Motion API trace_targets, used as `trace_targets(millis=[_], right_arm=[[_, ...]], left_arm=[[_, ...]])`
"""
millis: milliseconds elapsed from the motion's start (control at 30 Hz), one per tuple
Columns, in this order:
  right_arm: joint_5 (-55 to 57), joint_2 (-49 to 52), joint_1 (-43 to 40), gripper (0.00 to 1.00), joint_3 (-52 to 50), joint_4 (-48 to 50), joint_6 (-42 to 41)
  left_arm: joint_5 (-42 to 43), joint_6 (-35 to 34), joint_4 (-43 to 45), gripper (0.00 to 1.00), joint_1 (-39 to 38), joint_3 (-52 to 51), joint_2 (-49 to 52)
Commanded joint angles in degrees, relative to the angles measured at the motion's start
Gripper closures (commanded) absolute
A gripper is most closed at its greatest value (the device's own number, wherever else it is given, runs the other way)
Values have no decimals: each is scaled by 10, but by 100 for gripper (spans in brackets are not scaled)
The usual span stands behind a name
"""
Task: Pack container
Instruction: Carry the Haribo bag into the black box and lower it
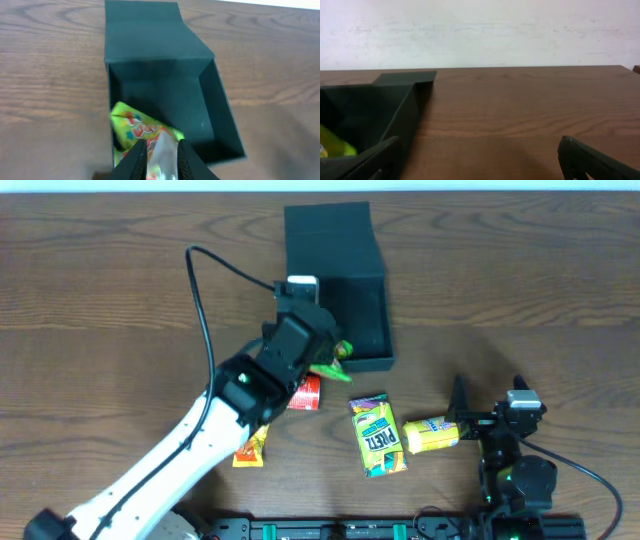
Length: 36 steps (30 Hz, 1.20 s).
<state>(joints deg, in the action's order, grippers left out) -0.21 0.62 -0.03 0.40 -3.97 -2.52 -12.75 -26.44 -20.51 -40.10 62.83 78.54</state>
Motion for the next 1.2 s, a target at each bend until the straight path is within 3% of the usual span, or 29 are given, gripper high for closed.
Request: trace_targets(millis=[0,200,300,367,500,600,700,767,833,1000,1167], right_arm=[[-2,-3,5,1,-1,-3,-4],[-2,-3,5,1,-1,-3,-4],[-2,-3,5,1,-1,-3,-4],[-2,-3,5,1,-1,-3,-4],[-2,-3,5,1,-1,-3,-4],[-2,-3,5,1,-1,-3,-4],[-2,-3,5,1,-1,-3,-4],[-2,-3,5,1,-1,-3,-4],[-2,-3,5,1,-1,-3,-4],[-2,-3,5,1,-1,-3,-4],[-2,-3,5,1,-1,-3,-4]], left_arm=[[44,23,14,78,15,11,33],[65,38,22,76,13,11,60],[71,43,30,67,13,11,61],[71,46,35,53,13,11,61],[70,46,32,36,13,11,62],[75,46,32,33,12,11,69],[83,46,32,37,10,11,88],[99,46,34,50,10,11,105],[99,46,42,54,10,11,127],[99,52,113,85,10,11,175],[155,72,183,87,11,11,212]])
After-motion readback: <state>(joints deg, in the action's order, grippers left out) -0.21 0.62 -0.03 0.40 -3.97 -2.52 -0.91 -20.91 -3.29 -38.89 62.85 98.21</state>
